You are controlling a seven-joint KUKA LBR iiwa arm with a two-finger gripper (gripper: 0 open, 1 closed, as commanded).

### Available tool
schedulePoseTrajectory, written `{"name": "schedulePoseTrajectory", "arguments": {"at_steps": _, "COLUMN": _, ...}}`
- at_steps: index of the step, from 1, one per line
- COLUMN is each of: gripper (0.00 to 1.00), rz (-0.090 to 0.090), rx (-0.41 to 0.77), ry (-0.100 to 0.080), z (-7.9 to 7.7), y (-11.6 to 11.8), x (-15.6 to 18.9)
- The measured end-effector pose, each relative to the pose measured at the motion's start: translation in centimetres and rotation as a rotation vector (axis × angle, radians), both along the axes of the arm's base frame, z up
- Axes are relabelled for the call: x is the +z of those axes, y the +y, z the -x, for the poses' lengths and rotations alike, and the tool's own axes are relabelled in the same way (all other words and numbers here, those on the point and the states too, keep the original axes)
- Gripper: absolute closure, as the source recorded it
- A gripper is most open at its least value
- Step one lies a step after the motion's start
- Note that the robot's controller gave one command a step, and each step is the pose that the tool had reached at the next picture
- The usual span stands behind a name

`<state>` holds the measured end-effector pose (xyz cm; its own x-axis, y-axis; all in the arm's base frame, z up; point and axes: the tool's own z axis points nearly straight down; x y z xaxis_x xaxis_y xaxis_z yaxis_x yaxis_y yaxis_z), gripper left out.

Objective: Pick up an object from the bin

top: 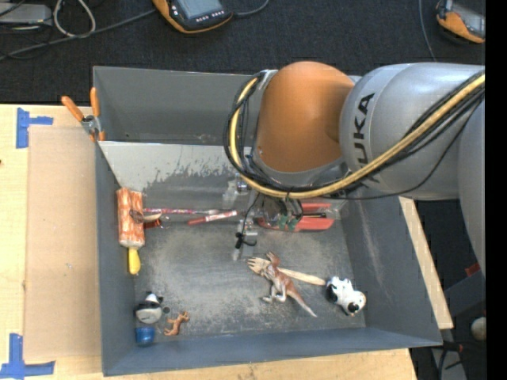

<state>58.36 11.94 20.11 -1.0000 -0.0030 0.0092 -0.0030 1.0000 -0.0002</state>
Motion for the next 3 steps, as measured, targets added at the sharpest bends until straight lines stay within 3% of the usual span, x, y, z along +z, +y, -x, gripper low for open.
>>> {"name": "schedulePoseTrajectory", "arguments": {"at_steps": 1, "gripper": 0.00, "rz": -0.001, "rx": -0.003, "ry": -0.008, "z": -0.2, "y": -0.1, "x": 0.5}}
{"name": "schedulePoseTrajectory", "arguments": {"at_steps": 2, "gripper": 0.00, "rz": -0.001, "rx": 0.014, "ry": -0.004, "z": 1.5, "y": -3.9, "x": -0.5}}
{"name": "schedulePoseTrajectory", "arguments": {"at_steps": 3, "gripper": 0.00, "rz": 0.000, "rx": 0.016, "ry": -0.002, "z": 1.9, "y": -5.8, "x": -0.7}}
